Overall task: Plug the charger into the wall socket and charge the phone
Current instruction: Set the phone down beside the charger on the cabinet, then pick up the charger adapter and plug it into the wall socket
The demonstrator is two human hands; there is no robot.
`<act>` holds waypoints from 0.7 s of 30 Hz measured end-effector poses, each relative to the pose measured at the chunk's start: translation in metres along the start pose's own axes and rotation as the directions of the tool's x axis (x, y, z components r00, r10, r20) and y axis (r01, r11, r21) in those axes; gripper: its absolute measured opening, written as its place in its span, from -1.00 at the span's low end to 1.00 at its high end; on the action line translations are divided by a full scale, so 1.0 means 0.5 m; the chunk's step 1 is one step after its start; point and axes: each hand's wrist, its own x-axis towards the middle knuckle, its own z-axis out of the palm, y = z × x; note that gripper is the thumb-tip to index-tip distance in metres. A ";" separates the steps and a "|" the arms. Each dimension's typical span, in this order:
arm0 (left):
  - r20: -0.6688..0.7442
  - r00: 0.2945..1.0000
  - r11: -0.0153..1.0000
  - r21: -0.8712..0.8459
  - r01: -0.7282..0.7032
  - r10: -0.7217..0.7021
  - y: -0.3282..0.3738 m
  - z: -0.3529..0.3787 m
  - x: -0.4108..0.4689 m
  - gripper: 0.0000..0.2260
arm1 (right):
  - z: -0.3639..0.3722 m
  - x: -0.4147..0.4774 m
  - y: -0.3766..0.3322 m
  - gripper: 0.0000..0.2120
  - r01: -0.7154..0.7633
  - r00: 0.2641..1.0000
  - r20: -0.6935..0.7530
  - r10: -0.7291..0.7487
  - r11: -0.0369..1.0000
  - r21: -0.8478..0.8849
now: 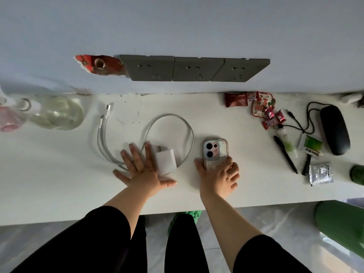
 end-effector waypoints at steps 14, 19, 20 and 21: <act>-0.037 0.998 0.998 -0.041 -0.050 0.048 -0.005 -0.005 -0.003 0.36 | -0.025 -0.024 -0.001 -0.01 0.175 0.983 0.067 -0.174 0.984 -0.017; -0.108 0.984 0.984 -0.090 -0.151 0.141 -0.032 -0.035 -0.028 0.15 | -0.031 -0.108 -0.095 -0.27 0.530 0.825 0.224 -0.519 0.848 0.015; -0.132 0.979 0.980 -0.106 -0.167 0.153 -0.039 -0.033 -0.031 0.07 | -0.018 -0.118 -0.108 -0.27 0.503 0.826 0.284 -0.487 0.864 0.019; -0.164 0.972 0.976 -0.112 -0.189 0.170 -0.055 -0.034 -0.030 -0.01 | -0.001 -0.131 -0.125 -0.26 0.469 0.830 0.333 -0.448 0.883 0.019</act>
